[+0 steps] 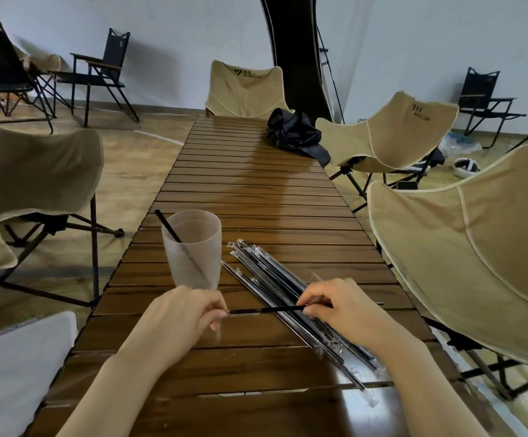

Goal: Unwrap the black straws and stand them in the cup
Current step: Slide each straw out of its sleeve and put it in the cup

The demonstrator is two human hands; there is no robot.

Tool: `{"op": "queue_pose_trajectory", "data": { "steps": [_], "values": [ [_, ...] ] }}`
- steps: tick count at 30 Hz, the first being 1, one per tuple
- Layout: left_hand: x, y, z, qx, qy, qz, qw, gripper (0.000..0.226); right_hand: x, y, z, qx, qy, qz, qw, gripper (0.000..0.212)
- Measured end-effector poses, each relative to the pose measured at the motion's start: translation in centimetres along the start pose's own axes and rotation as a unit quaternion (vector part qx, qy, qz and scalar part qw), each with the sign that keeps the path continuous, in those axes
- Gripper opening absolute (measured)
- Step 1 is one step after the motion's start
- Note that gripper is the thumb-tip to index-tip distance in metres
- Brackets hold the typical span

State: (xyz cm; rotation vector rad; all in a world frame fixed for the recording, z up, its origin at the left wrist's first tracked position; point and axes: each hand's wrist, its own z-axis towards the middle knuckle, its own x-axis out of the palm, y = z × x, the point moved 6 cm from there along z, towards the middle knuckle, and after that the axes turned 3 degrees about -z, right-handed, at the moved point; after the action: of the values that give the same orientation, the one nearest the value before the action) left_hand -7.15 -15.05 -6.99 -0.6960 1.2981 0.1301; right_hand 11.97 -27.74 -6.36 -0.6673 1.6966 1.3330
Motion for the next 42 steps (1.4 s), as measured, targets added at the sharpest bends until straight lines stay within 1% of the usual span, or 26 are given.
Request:
{"op": "queue_pose_trajectory", "data": {
  "steps": [2, 6, 12, 17, 20, 24, 26, 30, 32, 36, 39, 42],
  "values": [
    [-0.1, -0.2, 0.0, 0.002, -0.004, 0.008, 1.0, 0.011, 0.2, 0.2, 0.1, -0.003, -0.001, -0.004, 1.0, 0.016],
    [-0.4, -0.3, 0.0, -0.001, -0.025, 0.023, 0.999, 0.013, -0.5, -0.5, 0.1, 0.022, -0.022, 0.0, 1.0, 0.018],
    [-0.8, -0.5, 0.1, -0.005, -0.042, 0.043, 0.998, 0.017, -1.2, -2.0, -0.2, 0.054, -0.036, -0.045, 0.997, 0.013],
    [-1.4, 0.0, -0.2, -0.028, -0.044, 0.046, 0.998, 0.018, -3.4, -4.5, -1.1, 0.114, -0.106, -0.069, 0.985, 0.01],
    [-1.3, 0.0, -0.3, -0.023, -0.016, 0.072, 0.997, 0.02, -4.4, -4.9, -1.6, 0.136, -0.155, -0.049, 0.977, 0.008],
    [-0.6, -0.6, 0.1, -0.006, 0.048, 0.091, 0.995, 0.022, -4.4, -3.5, -1.4, 0.122, -0.178, -0.024, 0.976, 0.006],
    [-0.2, -1.0, 0.3, 0.009, 0.06, 0.083, 0.995, 0.023, -4.2, -2.7, -1.0, 0.112, -0.177, -0.02, 0.978, 0.007],
    [0.6, -2.0, 0.2, 0.026, 0.068, 0.045, 0.996, 0.021, -4.2, -0.9, -0.3, 0.094, -0.193, 0.017, 0.976, 0.006],
    [1.1, -2.2, 0.0, 0.021, 0.067, 0.024, 0.997, 0.02, -4.2, -0.1, -0.1, 0.088, -0.197, 0.034, 0.976, 0.003],
    [1.5, -2.0, -0.4, 0.007, 0.063, -0.018, 0.998, 0.02, -4.3, 1.5, 0.2, 0.083, -0.203, 0.064, 0.973, 0.005],
    [1.2, -1.5, -0.4, -0.002, 0.049, -0.035, 0.998, 0.019, -5.1, 3.3, 0.3, 0.067, -0.237, 0.09, 0.965, 0.008],
    [1.0, -1.0, -0.3, -0.007, 0.041, -0.037, 0.998, 0.015, -6.6, 5.8, 0.2, 0.036, -0.298, 0.127, 0.945, 0.014]
  ]
}}
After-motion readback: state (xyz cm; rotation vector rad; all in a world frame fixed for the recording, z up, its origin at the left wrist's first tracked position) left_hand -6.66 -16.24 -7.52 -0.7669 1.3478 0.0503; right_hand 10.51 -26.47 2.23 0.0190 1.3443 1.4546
